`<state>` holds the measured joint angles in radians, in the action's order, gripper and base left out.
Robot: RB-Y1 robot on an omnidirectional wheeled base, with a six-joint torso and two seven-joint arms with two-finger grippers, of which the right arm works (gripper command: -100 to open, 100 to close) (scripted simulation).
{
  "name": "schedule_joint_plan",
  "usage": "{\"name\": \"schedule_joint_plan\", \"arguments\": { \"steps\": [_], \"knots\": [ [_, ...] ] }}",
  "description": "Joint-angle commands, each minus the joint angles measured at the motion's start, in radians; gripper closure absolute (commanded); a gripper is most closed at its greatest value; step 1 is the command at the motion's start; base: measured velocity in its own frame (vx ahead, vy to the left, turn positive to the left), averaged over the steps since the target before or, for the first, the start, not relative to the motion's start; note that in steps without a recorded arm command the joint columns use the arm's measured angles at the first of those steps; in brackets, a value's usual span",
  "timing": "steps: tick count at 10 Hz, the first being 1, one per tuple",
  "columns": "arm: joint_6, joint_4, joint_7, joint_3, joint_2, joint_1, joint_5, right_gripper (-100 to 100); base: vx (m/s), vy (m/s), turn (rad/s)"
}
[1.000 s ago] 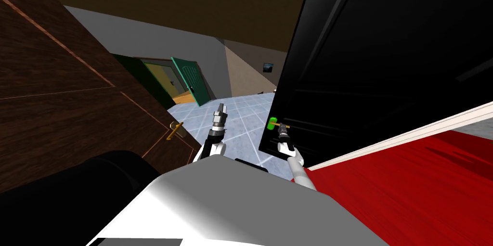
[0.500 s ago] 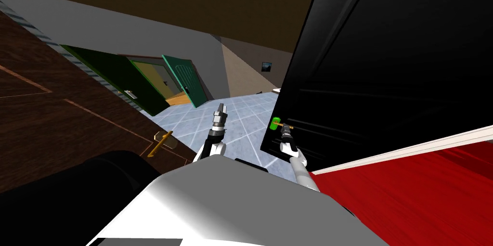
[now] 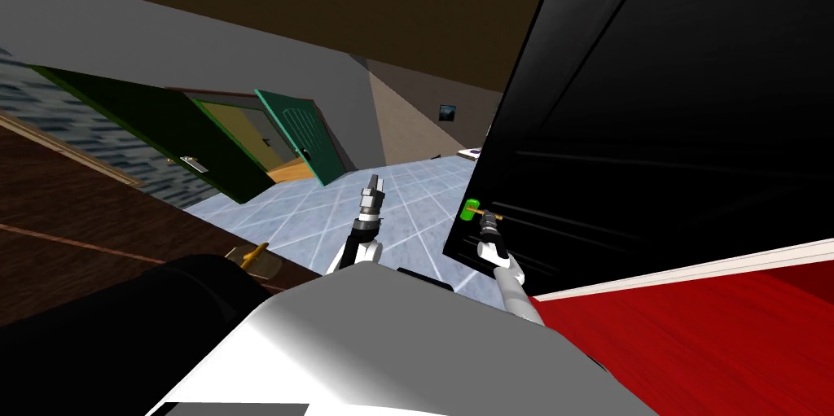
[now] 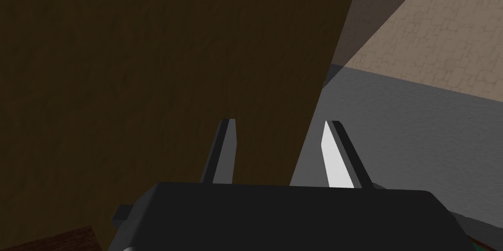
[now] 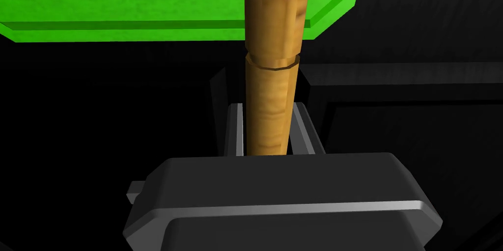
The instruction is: Push the door open
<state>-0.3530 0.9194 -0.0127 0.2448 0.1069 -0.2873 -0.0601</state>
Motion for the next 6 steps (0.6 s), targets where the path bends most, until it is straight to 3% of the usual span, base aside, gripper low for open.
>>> {"name": "schedule_joint_plan", "arguments": {
  "steps": [1, 3, 6],
  "knots": [
    [-0.001, 0.002, -0.002, 0.006, -0.002, -0.005, -0.002, 100, 0.157, 0.069, -0.043],
    [0.0, 0.002, -0.005, 0.023, 0.006, 0.003, -0.005, 100, 0.097, 0.031, -0.048],
    [-0.001, -0.001, -0.012, 0.05, 0.013, 0.003, -0.011, 100, 0.189, 0.083, -0.068]
  ]
}}
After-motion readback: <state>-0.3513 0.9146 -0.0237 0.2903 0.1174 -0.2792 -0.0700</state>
